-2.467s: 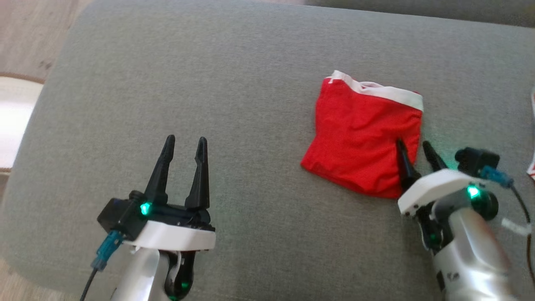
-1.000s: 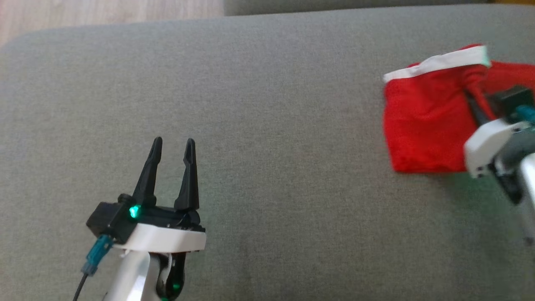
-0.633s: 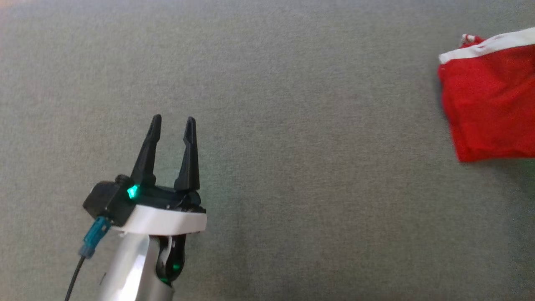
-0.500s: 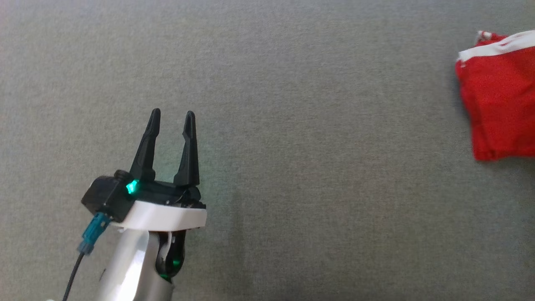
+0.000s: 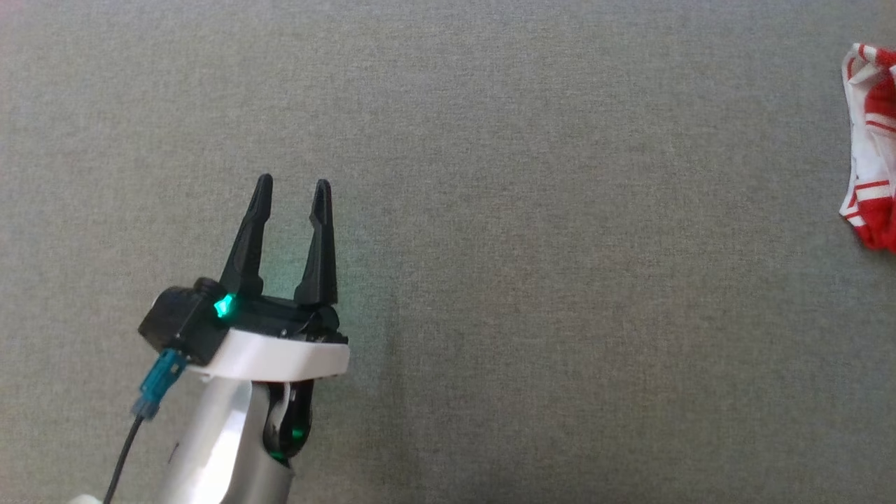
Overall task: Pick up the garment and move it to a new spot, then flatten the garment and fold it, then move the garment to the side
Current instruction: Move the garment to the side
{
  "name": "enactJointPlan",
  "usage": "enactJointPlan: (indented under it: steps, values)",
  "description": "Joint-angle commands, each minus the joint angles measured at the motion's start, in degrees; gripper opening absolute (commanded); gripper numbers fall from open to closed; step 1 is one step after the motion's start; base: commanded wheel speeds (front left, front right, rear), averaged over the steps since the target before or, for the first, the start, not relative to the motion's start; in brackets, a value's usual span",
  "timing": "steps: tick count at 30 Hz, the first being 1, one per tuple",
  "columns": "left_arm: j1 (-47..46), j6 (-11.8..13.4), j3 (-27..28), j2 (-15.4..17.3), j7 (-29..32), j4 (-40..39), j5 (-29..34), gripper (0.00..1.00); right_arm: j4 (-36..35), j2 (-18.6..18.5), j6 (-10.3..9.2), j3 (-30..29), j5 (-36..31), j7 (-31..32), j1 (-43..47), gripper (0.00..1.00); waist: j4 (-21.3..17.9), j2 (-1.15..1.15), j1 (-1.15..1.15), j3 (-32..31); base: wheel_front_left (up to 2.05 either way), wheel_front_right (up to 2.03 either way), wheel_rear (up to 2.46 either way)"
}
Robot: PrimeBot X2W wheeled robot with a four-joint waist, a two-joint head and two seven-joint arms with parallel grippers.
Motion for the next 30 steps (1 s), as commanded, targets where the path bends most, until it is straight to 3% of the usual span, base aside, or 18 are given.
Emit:
enactJointPlan:
  steps: [1, 4, 5, 6, 16, 21, 30]
  values:
    - [-2.0, -0.3, 1.4, 0.5, -0.5, -1.4, -0.4, 1.0, -0.8, -1.0, -0.04, -1.3, -1.1, 0.3, 0.9, 0.0, -0.1, 0.0, -0.01, 0.2, 0.0, 0.0, 0.0]
    - [-2.2, -0.3, 1.4, 0.5, -0.5, -1.2, -0.2, 1.0, -0.5, 0.3, -0.04, -3.3, -2.4, 1.2, 1.1, 0.0, -0.3, 0.0, -0.01, 0.3, 0.0, 0.0, 0.0]
    - [-2.2, -0.3, 1.3, 0.5, -0.5, -0.7, -0.3, 1.0, -0.5, 0.7, -0.04, -4.0, -3.0, 1.3, 1.2, 0.78, -0.5, 0.0, -0.01, 0.2, 0.0, 0.0, 0.0]
    - [-2.2, -0.3, 0.9, 0.5, -0.5, -0.1, -0.2, 1.0, -0.3, 1.4, -0.04, -4.6, -3.4, 1.8, 1.4, 1.0, -0.6, 0.0, -0.01, 0.1, 0.0, 0.0, 0.0]
    - [-1.7, -0.3, 1.9, 0.5, -0.5, 0.3, 0.2, 1.0, -3.1, 6.9, -0.04, -11.5, -7.2, 0.2, 1.1, 1.0, -2.1, 0.0, -0.01, -3.7, 0.0, 0.0, 0.0]
    - [-0.8, -0.3, 3.3, 0.5, -0.5, -0.7, 0.6, 1.0, -6.9, 13.2, -0.04, -15.0, -6.6, -4.2, 0.0, 1.0, -3.3, 0.0, -0.01, -6.6, 0.0, 0.0, 0.0]
    - [1.6, -0.3, 6.4, 0.5, -0.5, -2.8, 0.2, 1.0, -15.9, 25.0, -0.04, -14.5, -1.3, -12.9, 3.3, 1.0, -4.5, 0.0, -0.01, -11.9, 0.0, 0.0, 0.0]
